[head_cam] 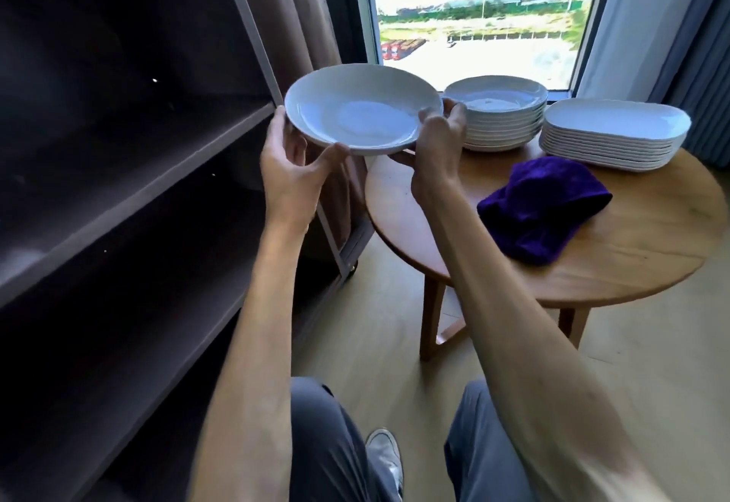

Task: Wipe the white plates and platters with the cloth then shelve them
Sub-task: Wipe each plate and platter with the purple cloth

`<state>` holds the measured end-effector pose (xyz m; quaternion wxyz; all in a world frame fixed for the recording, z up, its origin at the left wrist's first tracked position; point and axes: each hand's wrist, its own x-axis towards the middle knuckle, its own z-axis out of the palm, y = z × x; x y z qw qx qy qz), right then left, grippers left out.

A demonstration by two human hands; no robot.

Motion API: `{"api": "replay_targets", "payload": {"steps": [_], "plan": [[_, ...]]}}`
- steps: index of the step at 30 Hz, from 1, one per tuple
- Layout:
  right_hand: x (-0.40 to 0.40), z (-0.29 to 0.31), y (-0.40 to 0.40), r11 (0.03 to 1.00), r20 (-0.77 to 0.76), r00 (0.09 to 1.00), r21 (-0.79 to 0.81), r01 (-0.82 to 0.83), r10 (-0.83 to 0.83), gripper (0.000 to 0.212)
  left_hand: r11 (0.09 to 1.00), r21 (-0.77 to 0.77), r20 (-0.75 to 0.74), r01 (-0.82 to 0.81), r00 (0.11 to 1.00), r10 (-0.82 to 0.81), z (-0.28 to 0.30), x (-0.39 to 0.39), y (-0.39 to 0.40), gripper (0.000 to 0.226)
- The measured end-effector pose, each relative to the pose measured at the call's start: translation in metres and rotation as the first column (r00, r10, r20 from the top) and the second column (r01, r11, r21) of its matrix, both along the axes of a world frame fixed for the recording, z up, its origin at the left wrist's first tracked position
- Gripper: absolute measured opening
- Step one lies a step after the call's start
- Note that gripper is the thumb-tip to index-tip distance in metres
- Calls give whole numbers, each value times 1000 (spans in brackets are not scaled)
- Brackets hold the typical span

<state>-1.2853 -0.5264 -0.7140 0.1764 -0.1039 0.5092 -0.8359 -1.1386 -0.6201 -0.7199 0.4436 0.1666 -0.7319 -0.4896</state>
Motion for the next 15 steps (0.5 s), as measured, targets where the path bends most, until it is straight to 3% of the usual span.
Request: {"api": "replay_targets", "payload": {"steps": [3, 6, 10, 15], "plan": [[23, 9, -20, 997, -68, 995, 29, -68, 70, 31, 995, -25, -67, -101, 993, 99, 12, 30, -7, 79], [52, 20, -39, 992, -136, 983, 7, -127, 126, 37, 977, -77, -72, -199, 978, 193, 27, 65, -12, 86], [96, 31, -58, 974, -167, 963, -49, -221, 210, 46, 936, -144, -67, -321, 947, 314, 41, 110, -20, 78], [144, 38, -86, 917, -249, 901, -90, -388, 357, 48, 846, -141, -113, -515, 857, 503, 48, 165, -24, 99]]}}
